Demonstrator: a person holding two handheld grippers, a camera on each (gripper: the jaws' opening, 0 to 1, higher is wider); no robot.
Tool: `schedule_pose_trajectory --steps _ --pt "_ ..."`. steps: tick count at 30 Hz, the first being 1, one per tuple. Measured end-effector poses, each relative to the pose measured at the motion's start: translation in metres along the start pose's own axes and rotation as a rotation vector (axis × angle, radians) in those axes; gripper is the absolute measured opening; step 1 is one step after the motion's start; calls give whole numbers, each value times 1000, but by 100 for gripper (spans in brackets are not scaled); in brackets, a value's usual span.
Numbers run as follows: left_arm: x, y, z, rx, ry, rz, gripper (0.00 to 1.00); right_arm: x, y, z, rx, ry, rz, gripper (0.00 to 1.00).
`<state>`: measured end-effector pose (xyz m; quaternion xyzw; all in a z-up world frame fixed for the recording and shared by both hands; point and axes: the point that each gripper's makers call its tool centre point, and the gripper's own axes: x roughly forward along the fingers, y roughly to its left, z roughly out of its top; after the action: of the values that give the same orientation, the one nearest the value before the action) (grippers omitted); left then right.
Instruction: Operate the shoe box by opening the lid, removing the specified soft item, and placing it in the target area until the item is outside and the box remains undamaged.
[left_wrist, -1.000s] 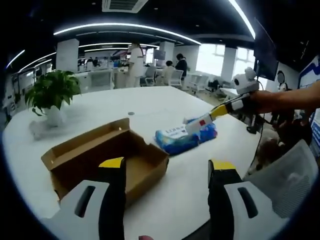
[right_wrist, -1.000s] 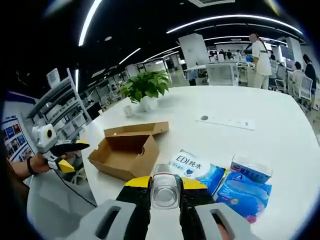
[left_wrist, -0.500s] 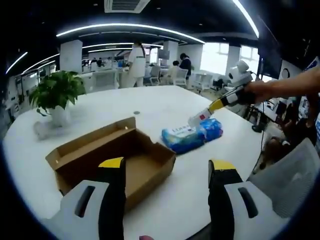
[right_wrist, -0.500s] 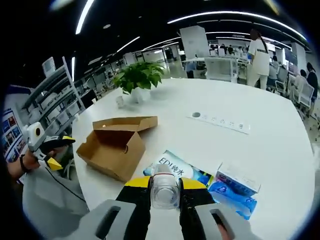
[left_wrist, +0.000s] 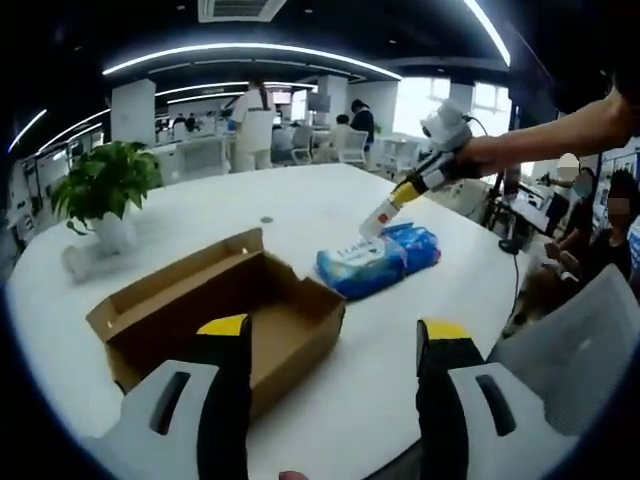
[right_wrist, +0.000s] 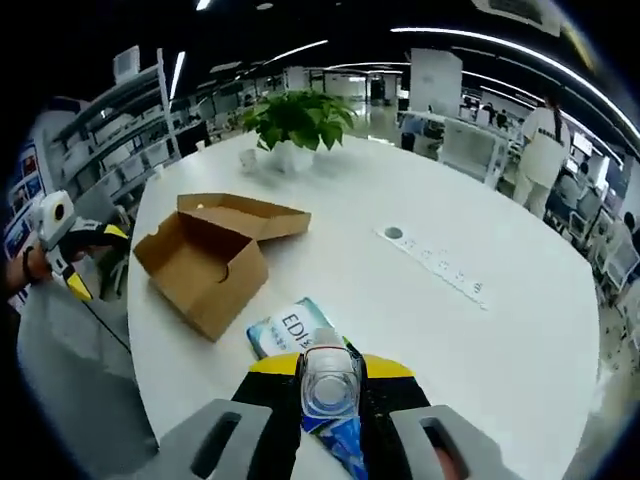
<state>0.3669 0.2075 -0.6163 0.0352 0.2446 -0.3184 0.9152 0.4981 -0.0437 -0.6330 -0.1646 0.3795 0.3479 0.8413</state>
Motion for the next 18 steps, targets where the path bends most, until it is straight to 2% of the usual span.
schedule_pose_trajectory --steps 4,7,11,15,18 --pt "1 -2 -2 18 7 -1 64 5 -9 3 -27 20 16 16" --pt "2 -4 -3 35 15 -6 65 7 -18 3 -109 71 14 16" --pt "2 -5 -3 36 19 -11 64 12 -25 8 -160 95 21 16" --pt "1 -2 -4 36 20 -4 63 21 -31 5 -274 172 33 16" --pt "1 0 -4 30 20 4 63 29 -36 8 -311 192 42 16"
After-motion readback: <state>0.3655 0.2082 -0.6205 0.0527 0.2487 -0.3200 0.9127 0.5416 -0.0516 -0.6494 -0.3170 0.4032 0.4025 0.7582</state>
